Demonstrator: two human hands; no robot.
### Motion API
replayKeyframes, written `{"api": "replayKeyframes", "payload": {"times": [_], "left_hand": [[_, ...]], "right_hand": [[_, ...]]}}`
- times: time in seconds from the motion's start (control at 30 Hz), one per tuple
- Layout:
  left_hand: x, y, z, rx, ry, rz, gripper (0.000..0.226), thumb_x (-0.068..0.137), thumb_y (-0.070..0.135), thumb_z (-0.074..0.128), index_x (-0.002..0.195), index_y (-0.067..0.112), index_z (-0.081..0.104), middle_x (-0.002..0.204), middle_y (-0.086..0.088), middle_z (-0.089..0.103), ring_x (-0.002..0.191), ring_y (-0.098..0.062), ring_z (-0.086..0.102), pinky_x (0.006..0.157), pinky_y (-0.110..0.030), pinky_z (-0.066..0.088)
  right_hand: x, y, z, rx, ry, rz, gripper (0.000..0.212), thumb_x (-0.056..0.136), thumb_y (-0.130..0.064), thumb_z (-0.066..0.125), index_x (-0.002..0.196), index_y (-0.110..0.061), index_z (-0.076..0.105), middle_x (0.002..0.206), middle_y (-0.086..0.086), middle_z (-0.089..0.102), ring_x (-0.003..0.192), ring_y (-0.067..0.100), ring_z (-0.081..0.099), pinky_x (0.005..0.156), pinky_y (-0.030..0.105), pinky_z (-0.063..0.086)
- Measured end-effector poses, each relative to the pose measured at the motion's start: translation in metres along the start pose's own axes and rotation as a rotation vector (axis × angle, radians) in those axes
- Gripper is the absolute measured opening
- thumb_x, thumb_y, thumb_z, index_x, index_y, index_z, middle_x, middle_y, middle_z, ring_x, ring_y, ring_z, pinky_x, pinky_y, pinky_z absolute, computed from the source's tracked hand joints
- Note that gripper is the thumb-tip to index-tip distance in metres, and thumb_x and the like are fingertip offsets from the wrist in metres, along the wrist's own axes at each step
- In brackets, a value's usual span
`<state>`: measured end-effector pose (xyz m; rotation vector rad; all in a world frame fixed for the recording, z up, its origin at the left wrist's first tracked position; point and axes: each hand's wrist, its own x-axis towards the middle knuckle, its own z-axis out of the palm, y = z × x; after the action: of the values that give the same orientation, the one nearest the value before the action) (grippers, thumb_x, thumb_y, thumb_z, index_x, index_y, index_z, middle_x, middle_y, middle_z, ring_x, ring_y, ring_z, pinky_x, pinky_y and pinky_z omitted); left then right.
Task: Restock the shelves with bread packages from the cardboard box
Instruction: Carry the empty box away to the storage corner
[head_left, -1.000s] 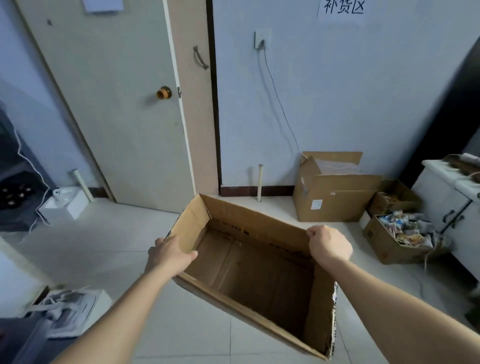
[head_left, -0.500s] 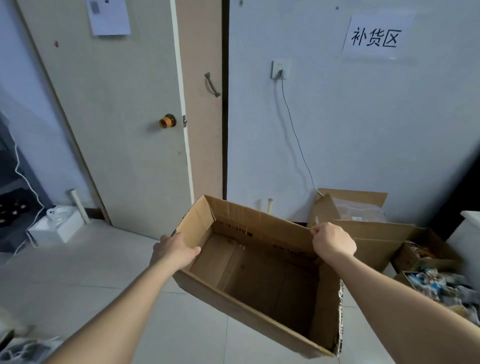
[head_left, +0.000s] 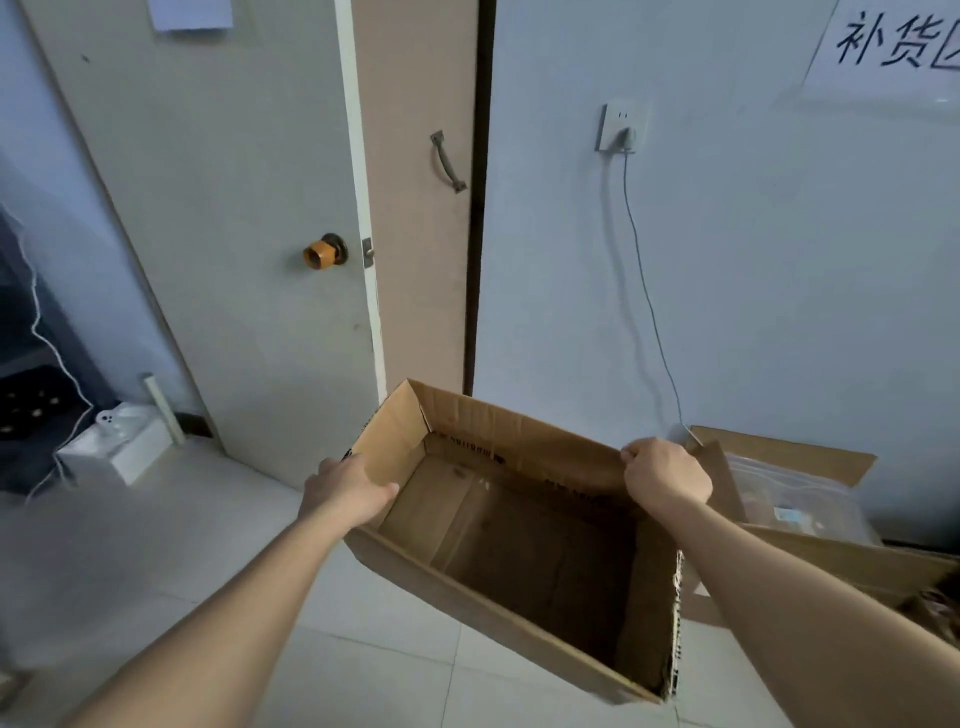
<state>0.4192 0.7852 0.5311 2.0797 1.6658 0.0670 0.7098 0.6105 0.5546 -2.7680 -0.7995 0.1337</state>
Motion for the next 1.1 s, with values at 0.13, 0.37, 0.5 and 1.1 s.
{"api": "replayKeyframes", "payload": {"times": [0.13,0.37,0.5,1.1], "left_hand": [[0.045,0.031,0.021,-0.025,0.018,-0.090,0.068,0.084,0.056,0.058,0.140,0.020,0.044,0.139,-0.012,0.044,0.124,-0.033,0.048,0.100,-0.038,0.044],[0.108,0.059,0.054,-0.076,0.007,-0.177,0.062,0.086,0.052,0.058,0.137,0.018,0.045,0.135,-0.012,0.046,0.120,-0.032,0.051,0.097,-0.041,0.048],[0.153,0.066,0.068,-0.088,-0.007,-0.225,0.057,0.085,0.054,0.056,0.128,0.018,0.051,0.125,-0.011,0.053,0.110,-0.030,0.056,0.093,-0.039,0.051],[0.288,0.097,0.149,-0.210,-0.013,-0.514,0.049,0.088,0.041,0.056,0.128,0.015,0.050,0.125,-0.014,0.044,0.110,-0.033,0.053,0.095,-0.039,0.050]], "right_hand": [[0.078,-0.011,0.019,-0.006,-0.041,-0.043,0.024,0.093,-0.017,0.043,0.081,-0.022,0.064,0.099,0.005,0.069,0.093,0.028,0.064,0.070,0.029,0.044],[0.189,-0.040,0.052,-0.036,-0.106,-0.162,0.024,0.094,-0.020,0.045,0.086,-0.028,0.066,0.099,0.002,0.064,0.092,0.027,0.062,0.072,0.030,0.045],[0.247,-0.065,0.078,-0.021,-0.145,-0.167,0.033,0.091,-0.016,0.045,0.058,-0.020,0.042,0.083,0.001,0.052,0.075,0.025,0.050,0.065,0.028,0.038],[0.421,-0.135,0.203,-0.136,-0.294,-0.358,0.032,0.098,-0.020,0.043,0.117,-0.034,0.066,0.116,0.005,0.064,0.106,0.028,0.059,0.075,0.031,0.047]]}}
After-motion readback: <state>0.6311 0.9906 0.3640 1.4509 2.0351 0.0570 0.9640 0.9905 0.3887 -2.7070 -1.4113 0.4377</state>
